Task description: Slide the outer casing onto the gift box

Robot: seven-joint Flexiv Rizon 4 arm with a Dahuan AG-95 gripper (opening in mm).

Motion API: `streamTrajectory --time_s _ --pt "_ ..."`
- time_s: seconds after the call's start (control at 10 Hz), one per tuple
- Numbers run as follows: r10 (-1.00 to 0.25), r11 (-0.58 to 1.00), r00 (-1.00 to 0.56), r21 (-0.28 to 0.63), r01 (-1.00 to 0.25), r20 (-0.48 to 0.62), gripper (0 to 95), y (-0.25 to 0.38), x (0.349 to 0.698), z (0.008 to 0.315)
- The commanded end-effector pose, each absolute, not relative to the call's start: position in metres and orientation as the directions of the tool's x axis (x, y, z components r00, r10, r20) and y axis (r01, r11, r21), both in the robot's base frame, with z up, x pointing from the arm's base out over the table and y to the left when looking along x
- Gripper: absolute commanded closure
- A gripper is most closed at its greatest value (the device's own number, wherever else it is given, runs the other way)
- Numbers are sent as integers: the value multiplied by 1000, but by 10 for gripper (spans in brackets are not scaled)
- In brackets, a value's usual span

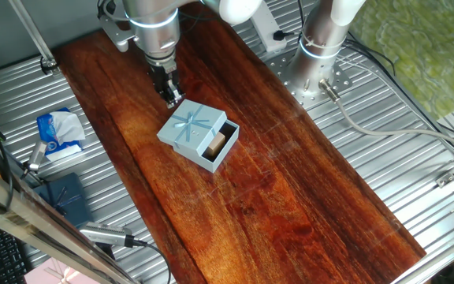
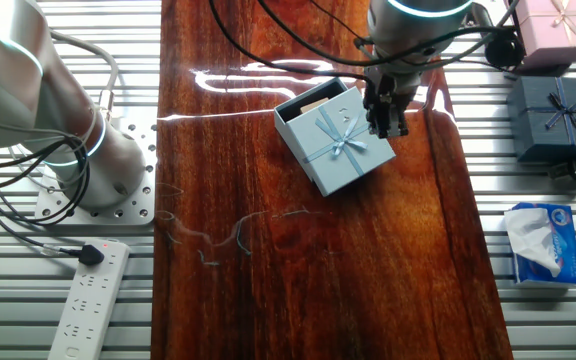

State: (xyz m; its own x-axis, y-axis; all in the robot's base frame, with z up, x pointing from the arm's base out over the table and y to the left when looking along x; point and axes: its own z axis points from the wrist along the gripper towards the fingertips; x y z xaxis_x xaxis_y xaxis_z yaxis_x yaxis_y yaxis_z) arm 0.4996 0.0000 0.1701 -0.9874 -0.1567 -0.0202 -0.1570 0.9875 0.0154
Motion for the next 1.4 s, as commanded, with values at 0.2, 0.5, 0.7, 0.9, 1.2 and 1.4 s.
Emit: streamTrajectory --time_s 0.2,0.5,0.7,0.9,1.2,1.4 --pt "-196 980 -979 47 -194 48 950 -1 500 170" --pt "-256 964 -964 87 -250 67 950 -18 496 156" --pt "-295 951 -954 111 -287 60 950 -31 494 126" --pt "-339 936 -939 122 -331 55 950 -45 498 109" --pt "-356 928 -933 140 -346 53 950 -52 510 94" --pt "-370 922 -928 146 -360 52 950 -52 517 87"
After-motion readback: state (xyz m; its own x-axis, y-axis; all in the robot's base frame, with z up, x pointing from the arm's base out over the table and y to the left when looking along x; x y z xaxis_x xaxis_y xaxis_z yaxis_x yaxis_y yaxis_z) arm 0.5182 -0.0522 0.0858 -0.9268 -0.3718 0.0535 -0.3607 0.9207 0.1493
